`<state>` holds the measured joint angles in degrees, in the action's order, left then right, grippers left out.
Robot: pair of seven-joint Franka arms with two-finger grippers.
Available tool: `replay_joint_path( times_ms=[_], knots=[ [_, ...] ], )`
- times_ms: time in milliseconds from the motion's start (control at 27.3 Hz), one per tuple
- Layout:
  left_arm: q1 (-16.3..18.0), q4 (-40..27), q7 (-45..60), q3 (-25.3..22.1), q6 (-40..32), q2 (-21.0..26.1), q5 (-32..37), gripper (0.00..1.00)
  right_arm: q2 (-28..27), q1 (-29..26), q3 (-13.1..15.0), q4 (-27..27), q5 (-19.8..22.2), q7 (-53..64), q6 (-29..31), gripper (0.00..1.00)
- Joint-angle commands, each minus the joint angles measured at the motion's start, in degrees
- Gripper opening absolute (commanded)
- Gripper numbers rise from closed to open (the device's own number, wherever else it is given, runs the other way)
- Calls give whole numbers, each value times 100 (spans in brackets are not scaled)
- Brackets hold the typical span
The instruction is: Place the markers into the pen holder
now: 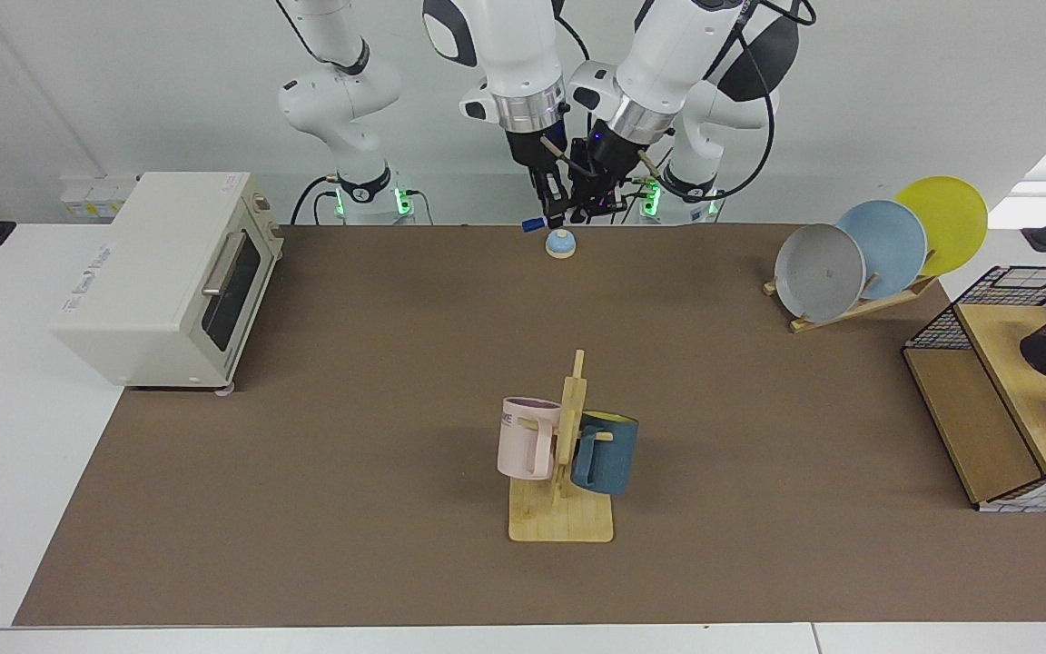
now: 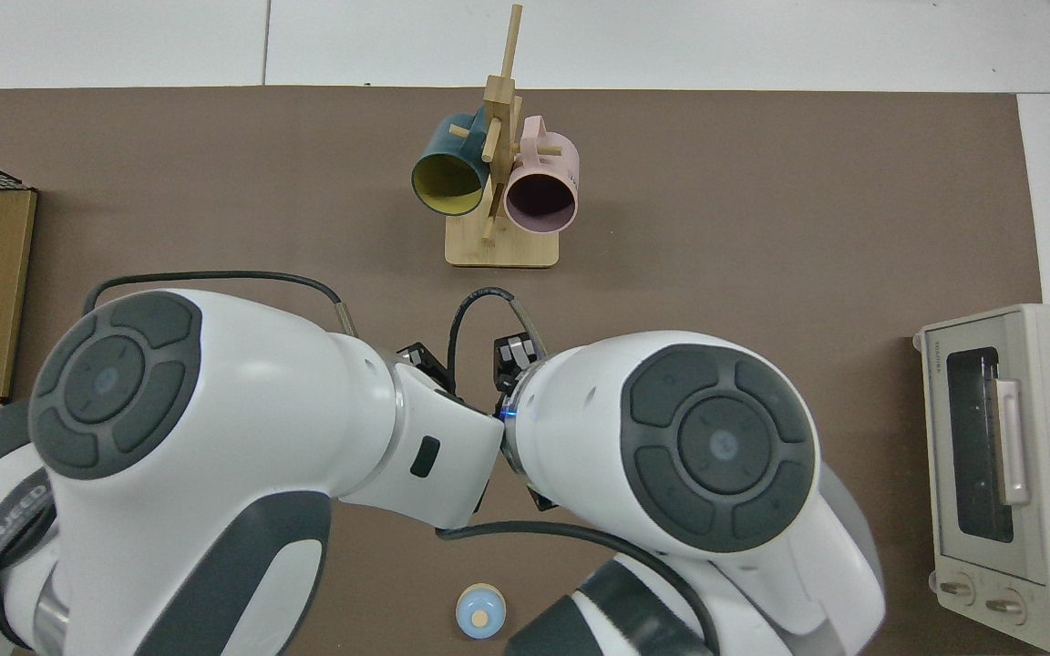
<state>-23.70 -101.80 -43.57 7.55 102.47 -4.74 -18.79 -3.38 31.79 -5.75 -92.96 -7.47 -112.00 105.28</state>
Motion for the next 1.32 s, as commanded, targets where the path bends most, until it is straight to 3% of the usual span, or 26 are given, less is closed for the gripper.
replay_joint_path(
  times_ms=[0,439,512,659,695,769,842,1281],
  knots=[
    [-82,-138,112,36,71,-97,-81,0,-92,-24,-58,147,62,-199,45,0],
    [-29,-138,94,28,36,-97,-81,0,-92,-50,-49,138,53,-182,98,0],
    [-29,-138,94,36,36,-97,-81,0,-92,-50,-49,138,53,-164,98,5],
    [-29,-138,94,28,36,-97,-81,0,-92,-50,-49,138,27,-146,115,24],
    [-29,-138,94,28,45,-97,-81,0,-92,-50,-49,138,9,-129,115,34],
    [-29,-138,94,19,36,-97,-81,0,-92,-59,-40,138,-17,-129,150,59],
    [-29,-138,94,19,36,-97,-81,0,-83,-59,-40,138,-17,-129,150,99],
    [-29,-138,103,1,45,-97,-81,0,-31,-68,-14,138,9,-41,150,99]
  ],
)
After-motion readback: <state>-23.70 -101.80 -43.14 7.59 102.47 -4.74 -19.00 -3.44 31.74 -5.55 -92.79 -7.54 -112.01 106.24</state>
